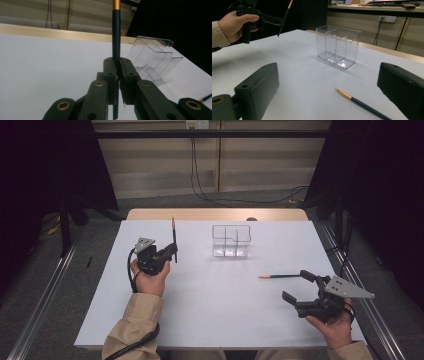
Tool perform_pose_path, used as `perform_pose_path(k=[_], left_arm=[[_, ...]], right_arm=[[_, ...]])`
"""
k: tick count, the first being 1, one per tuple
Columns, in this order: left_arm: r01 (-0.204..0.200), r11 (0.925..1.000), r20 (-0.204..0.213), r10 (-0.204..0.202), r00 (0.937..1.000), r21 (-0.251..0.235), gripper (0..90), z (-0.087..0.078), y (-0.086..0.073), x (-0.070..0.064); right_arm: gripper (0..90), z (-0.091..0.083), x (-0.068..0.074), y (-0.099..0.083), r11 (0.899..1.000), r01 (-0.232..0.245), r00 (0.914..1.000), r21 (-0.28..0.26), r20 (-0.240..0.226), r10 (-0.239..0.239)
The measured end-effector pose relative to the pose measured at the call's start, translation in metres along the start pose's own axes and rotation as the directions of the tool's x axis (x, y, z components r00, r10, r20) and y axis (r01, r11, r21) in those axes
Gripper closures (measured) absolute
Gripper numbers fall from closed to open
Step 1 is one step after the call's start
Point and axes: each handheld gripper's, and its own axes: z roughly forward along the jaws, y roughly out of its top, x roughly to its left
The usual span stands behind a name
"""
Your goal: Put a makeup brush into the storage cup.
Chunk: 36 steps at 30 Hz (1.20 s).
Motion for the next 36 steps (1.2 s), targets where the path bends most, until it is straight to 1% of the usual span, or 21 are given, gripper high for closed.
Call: perform_pose_path(k=[1, 2, 3, 4, 11, 14, 16, 17, 18, 19, 22, 24, 26, 28, 30, 31, 32, 33, 34, 35, 36], left_arm=[[0.019, 0.9997, 0.042, -0.018, 0.9989, -0.014, 84.5, 0.000, -0.001, -0.002], [0.022, 0.9997, 0.054, -0.021, 0.9983, -0.011, 84.5, 0.000, -0.002, -0.003], [0.022, 0.9997, 0.054, -0.021, 0.9983, -0.011, 84.5, 0.000, -0.002, -0.003], [0.006, 0.9999, 0.075, -0.005, 0.9972, -0.008, 84.5, 0.000, -0.002, -0.006], [-0.022, 0.9996, 0.113, 0.024, 0.9933, -0.017, 84.5, 0.001, -0.003, -0.018], [-0.035, 0.9993, 0.138, 0.037, 0.9897, -0.012, 84.5, 0.002, -0.004, -0.021], [-0.038, 0.9992, 0.164, 0.040, 0.9857, -0.014, 84.5, 0.003, -0.005, -0.024], [-0.038, 0.9992, 0.164, 0.040, 0.9857, -0.014, 84.5, 0.003, -0.005, -0.024], [-0.044, 0.9990, 0.170, 0.045, 0.9845, -0.009, 84.5, 0.004, -0.006, -0.026], [-0.057, 0.9983, 0.183, 0.058, 0.9814, -0.008, 84.5, 0.004, -0.006, -0.030], [-0.067, 0.9977, 0.192, 0.067, 0.9792, -0.006, 84.5, 0.004, -0.006, -0.033], [-0.067, 0.9977, 0.217, 0.068, 0.9739, -0.008, 84.5, 0.004, -0.006, -0.036], [-0.070, 0.9975, 0.221, 0.070, 0.9728, -0.008, 84.5, 0.004, -0.006, -0.038], [-0.078, 0.9969, 0.239, 0.078, 0.9678, -0.012, 84.5, 0.003, -0.006, -0.041], [-0.080, 0.9967, 0.244, 0.081, 0.9664, -0.014, 84.5, 0.003, -0.006, -0.044], [-0.091, 0.9957, 0.257, 0.092, 0.9620, -0.016, 84.5, 0.003, -0.007, -0.048], [-0.091, 0.9957, 0.257, 0.092, 0.9620, -0.016, 84.5, 0.003, -0.007, -0.048], [-0.097, 0.9951, 0.274, 0.098, 0.9566, -0.016, 84.5, 0.003, -0.007, -0.052], [-0.105, 0.9944, 0.283, 0.104, 0.9534, -0.012, 84.5, 0.003, -0.007, -0.055], [-0.105, 0.9944, 0.283, 0.104, 0.9534, -0.012, 84.5, 0.003, -0.007, -0.055], [-0.112, 0.9936, 0.289, 0.112, 0.9507, -0.015, 84.5, 0.003, -0.007, -0.057]], right_arm=[[3.3, 0.000, 0.000, 0.000, 1.000, 0.001, 1.0000, 0.002, -0.001, -0.001], [3.3, 0.001, 0.000, 0.000, 1.000, 0.003, 1.0000, 0.004, -0.002, -0.003], [3.3, 0.001, 0.000, 0.000, 1.000, 0.003, 1.0000, 0.006, -0.002, -0.003], [3.3, 0.002, 0.000, 0.000, 1.000, 0.001, 1.0000, 0.006, -0.002, -0.001], [3.3, 0.004, 0.000, 0.001, 1.000, 0.000, 1.0000, 0.008, -0.003, 0.000], [3.3, 0.005, 0.000, 0.001, 1.000, -0.001, 1.0000, 0.006, -0.003, 0.001], [3.2, 0.005, -0.001, 0.001, 1.000, -0.004, 1.0000, 0.003, -0.004, 0.004], [3.2, 0.005, -0.001, 0.001, 1.000, -0.005, 1.0000, 0.003, -0.002, 0.005], [3.2, 0.005, -0.001, 0.001, 1.000, -0.005, 1.0000, 0.003, -0.002, 0.005], [3.2, 0.006, -0.001, 0.001, 1.000, -0.007, 1.0000, 0.003, -0.003, 0.007], [3.3, 0.007, -0.001, 0.001, 1.000, -0.004, 1.0000, 0.004, -0.003, 0.004], [3.2, 0.008, -0.001, 0.002, 1.000, -0.007, 1.0000, 0.005, -0.002, 0.007], [3.2, 0.008, 0.000, 0.001, 1.000, -0.008, 1.0000, 0.007, -0.002, 0.008], [3.2, 0.009, 0.000, 0.002, 1.000, -0.007, 1.0000, 0.007, -0.004, 0.007], [3.2, 0.009, 0.000, 0.002, 1.000, -0.007, 1.0000, 0.006, -0.004, 0.007], [3.2, 0.010, 0.001, 0.002, 1.000, -0.006, 1.0000, 0.006, -0.004, 0.006], [3.2, 0.011, 0.001, 0.002, 1.000, -0.003, 1.0000, 0.006, -0.006, 0.003], [3.2, 0.011, 0.001, 0.002, 1.000, -0.004, 1.0000, 0.006, -0.006, 0.004], [3.3, 0.011, 0.002, 0.002, 1.000, -0.005, 1.0000, 0.007, -0.006, 0.006], [3.3, 0.011, 0.002, 0.002, 1.000, -0.005, 1.0000, 0.007, -0.006, 0.006], [3.2, 0.012, 0.002, 0.002, 1.000, -0.003, 1.0000, 0.009, -0.008, 0.003]])
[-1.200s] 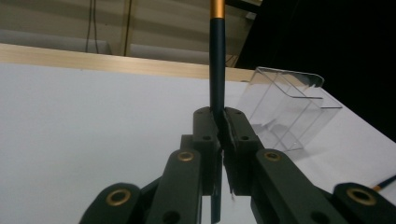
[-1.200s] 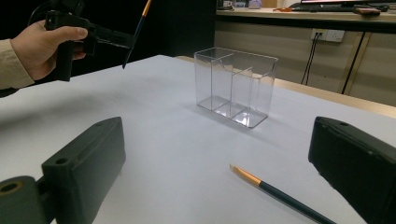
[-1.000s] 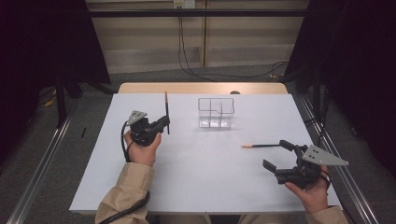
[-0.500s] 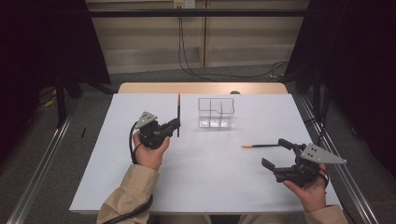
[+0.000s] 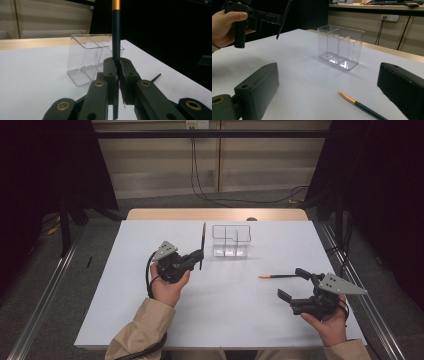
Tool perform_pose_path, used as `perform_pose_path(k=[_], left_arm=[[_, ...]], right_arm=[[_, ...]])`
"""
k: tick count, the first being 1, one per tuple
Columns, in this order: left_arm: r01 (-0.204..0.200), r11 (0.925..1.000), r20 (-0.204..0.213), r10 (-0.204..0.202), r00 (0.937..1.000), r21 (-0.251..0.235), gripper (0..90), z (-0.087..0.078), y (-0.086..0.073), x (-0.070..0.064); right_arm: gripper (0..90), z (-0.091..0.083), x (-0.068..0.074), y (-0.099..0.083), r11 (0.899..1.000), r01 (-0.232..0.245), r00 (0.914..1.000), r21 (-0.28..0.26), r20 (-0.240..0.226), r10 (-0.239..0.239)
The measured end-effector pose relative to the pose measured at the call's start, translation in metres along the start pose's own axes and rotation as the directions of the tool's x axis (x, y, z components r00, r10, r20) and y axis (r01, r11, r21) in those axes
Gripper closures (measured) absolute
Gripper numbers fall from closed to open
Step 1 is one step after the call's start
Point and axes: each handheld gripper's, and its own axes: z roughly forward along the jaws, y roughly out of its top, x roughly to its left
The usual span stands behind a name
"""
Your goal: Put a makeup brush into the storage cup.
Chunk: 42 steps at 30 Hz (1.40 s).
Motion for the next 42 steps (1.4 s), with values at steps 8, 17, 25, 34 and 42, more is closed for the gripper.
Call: perform_pose_path(k=[8, 17, 25, 34, 42], left_arm=[[-0.016, 0.9998, 0.061, 0.015, 0.9980, 0.009, 84.5, 0.006, -0.004, -0.015], [-0.021, 0.9997, 0.109, 0.019, 0.9938, 0.013, 84.5, 0.010, -0.005, -0.026], [-0.031, 0.9994, 0.158, 0.028, 0.9870, 0.014, 84.4, 0.013, -0.008, -0.038], [-0.052, 0.9982, 0.190, 0.046, 0.9807, 0.029, 84.4, 0.017, -0.013, -0.047], [-0.062, 0.9974, 0.209, 0.053, 0.9765, 0.037, 84.4, 0.022, -0.018, -0.053]], right_arm=[[3.2, 0.003, 0.002, 0.000, 1.000, -0.008, 0.9999, 0.004, -0.007, 0.008], [3.2, 0.008, 0.003, 0.001, 1.000, -0.006, 0.9999, 0.007, -0.012, 0.006], [3.1, 0.019, 0.006, 0.005, 1.000, -0.003, 0.9994, 0.013, -0.034, 0.004], [3.1, 0.025, 0.002, 0.013, 1.000, -0.029, 0.9987, -0.004, -0.041, 0.029], [3.1, 0.035, 0.003, 0.017, 0.999, -0.035, 0.9975, 0.008, -0.062, 0.036]])
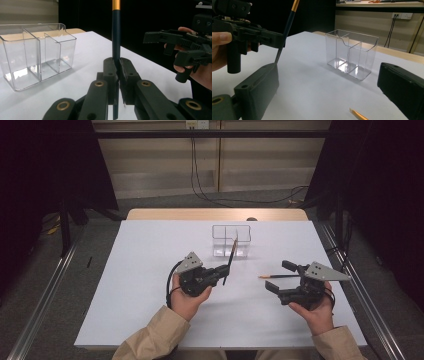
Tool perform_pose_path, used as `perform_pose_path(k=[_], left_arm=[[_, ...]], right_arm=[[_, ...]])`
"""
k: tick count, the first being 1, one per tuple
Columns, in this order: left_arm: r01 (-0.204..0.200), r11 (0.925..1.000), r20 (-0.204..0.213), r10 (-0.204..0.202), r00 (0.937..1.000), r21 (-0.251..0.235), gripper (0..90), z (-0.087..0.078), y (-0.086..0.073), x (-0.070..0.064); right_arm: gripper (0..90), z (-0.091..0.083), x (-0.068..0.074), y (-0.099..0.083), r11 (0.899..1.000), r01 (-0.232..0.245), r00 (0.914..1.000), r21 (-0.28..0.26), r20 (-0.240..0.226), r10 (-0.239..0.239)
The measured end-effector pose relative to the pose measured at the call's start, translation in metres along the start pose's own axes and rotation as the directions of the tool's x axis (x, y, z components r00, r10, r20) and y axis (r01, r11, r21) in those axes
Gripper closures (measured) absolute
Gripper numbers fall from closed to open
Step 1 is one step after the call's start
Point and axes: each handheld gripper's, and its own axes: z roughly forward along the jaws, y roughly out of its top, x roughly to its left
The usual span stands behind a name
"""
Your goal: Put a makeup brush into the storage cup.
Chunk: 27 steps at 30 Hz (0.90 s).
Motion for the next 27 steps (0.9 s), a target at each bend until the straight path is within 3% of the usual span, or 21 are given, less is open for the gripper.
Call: perform_pose_path(k=[14, 19, 27], left_arm=[[-0.010, 0.9999, 0.012, 0.010, 0.9999, 0.010, 84.4, 0.003, -0.003, -0.002], [-0.010, 0.9999, 0.013, 0.010, 0.9999, 0.008, 84.4, 0.003, -0.003, -0.002], [-0.016, 0.9997, 0.015, 0.015, 0.9998, 0.017, 84.4, 0.004, -0.005, -0.004]], right_arm=[[5.6, 0.015, 0.002, 0.009, 0.999, -0.033, 0.9981, -0.007, -0.052, 0.032], [7.4, 0.024, 0.002, 0.012, 0.997, -0.075, 0.9946, -0.018, -0.074, 0.073], [10.9, 0.032, 0.003, 0.017, 0.995, -0.102, 0.9902, -0.025, -0.099, 0.099]])
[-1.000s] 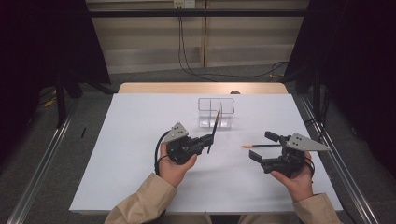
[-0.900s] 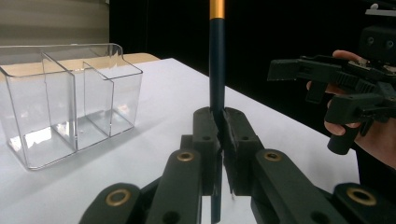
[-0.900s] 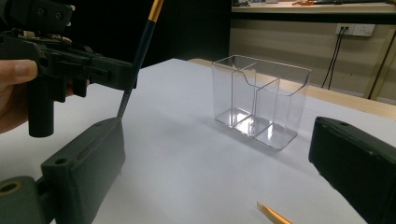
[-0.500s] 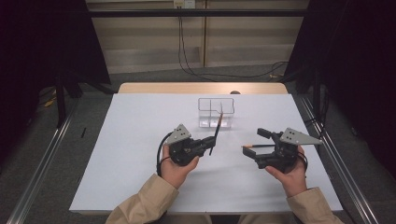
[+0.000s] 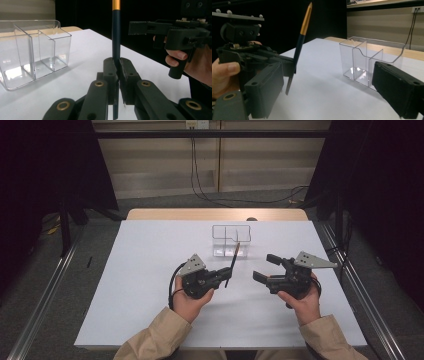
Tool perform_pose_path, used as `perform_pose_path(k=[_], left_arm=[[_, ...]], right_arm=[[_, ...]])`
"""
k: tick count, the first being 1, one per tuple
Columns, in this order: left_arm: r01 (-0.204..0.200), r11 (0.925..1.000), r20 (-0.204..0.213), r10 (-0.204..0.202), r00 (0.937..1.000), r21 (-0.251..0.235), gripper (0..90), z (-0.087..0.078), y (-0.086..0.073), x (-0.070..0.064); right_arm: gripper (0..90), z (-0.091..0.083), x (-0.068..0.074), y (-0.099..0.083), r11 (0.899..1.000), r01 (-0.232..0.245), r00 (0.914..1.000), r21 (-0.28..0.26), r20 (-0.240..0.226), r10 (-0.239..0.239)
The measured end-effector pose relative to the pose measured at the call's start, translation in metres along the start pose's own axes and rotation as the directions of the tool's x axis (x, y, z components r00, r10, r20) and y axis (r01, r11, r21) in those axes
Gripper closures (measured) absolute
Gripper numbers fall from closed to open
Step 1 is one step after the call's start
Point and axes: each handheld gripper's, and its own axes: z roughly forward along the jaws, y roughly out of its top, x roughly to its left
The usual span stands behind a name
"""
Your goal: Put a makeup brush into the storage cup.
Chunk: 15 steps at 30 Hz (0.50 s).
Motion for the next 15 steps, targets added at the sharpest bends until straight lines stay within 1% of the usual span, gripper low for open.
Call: perform_pose_path(k=[3, 4, 6, 10, 13, 15], left_arm=[[-0.002, 1.0000, 0.004, 0.002, 1.0000, 0.002, 84.4, 0.001, -0.001, -0.002], [-0.012, 0.9999, 0.004, 0.012, 0.9999, 0.007, 84.4, 0.002, -0.001, -0.002], [-0.008, 0.9999, 0.002, 0.008, 1.0000, 0.007, 84.4, 0.002, -0.002, -0.004], [-0.009, 1.0000, 0.002, 0.009, 1.0000, 0.004, 84.4, 0.002, -0.002, -0.005], [-0.012, 0.9999, 0.005, 0.012, 0.9999, 0.008, 84.4, 0.002, -0.003, -0.005], [-0.014, 0.9999, 0.004, 0.014, 0.9999, 0.008, 84.4, 0.003, -0.003, -0.006]], right_arm=[[12.8, 0.002, 0.001, 0.002, 1.000, 0.000, 0.9999, -0.003, -0.010, 0.000], [14.2, 0.004, 0.002, 0.002, 1.000, -0.001, 0.9998, -0.002, -0.018, 0.001], [18.6, 0.009, 0.005, 0.005, 1.000, 0.022, 0.9992, 0.016, -0.034, -0.021], [21.4, 0.013, 0.008, 0.007, 0.999, 0.028, 0.9984, 0.021, -0.049, -0.027], [27.9, 0.017, 0.010, 0.009, 1.000, 0.022, 0.9974, 0.022, -0.069, -0.020], [29.3, 0.018, 0.010, 0.010, 1.000, 0.021, 0.9973, 0.024, -0.071, -0.019]])
